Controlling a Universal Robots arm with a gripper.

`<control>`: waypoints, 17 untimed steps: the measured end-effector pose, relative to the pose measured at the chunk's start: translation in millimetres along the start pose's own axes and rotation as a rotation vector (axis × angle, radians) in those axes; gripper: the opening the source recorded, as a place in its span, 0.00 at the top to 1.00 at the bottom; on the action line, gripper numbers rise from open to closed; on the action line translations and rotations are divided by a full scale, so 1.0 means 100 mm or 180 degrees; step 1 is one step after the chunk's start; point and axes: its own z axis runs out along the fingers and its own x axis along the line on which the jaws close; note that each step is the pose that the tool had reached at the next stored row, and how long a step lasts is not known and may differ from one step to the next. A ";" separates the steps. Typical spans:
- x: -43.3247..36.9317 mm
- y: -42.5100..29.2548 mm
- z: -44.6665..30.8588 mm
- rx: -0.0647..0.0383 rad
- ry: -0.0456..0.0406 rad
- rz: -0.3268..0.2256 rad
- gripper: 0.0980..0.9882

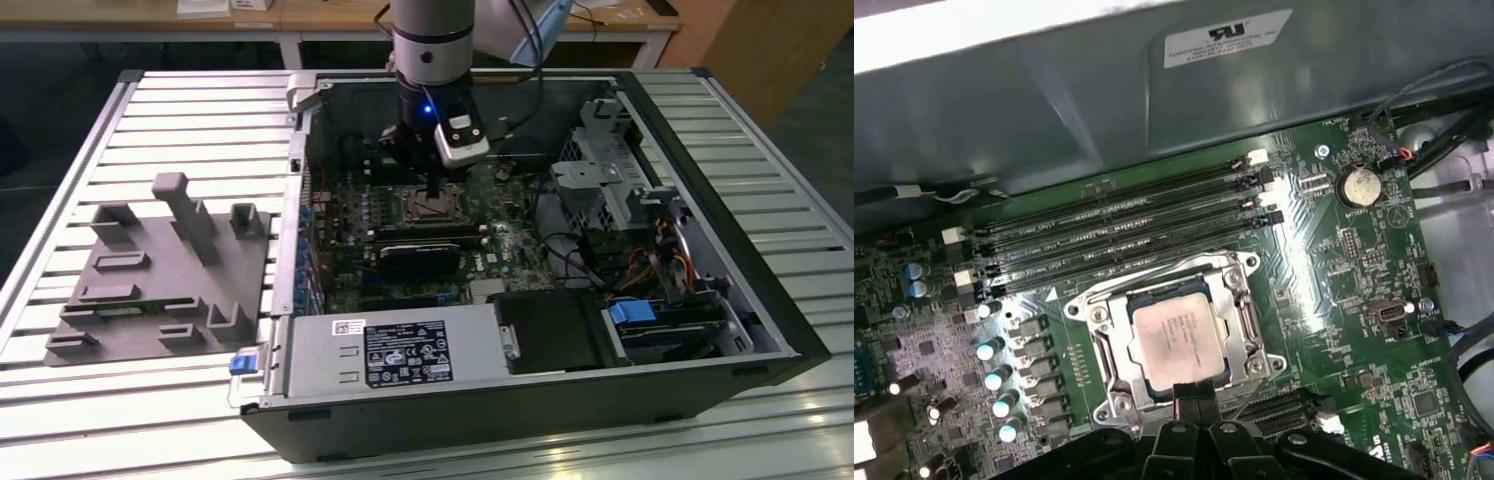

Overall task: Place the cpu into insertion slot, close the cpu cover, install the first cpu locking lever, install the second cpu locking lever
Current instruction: 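Install the second cpu locking lever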

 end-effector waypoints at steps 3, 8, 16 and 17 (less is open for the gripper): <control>-0.013 -0.045 0.000 0.0000 0.0000 0.0000 1.00; -0.038 -0.129 0.000 0.0000 0.0000 0.0000 1.00; -0.070 -0.240 0.001 0.0000 0.0000 0.0000 1.00; -0.072 -0.247 0.000 0.0000 0.0000 0.0000 1.00</control>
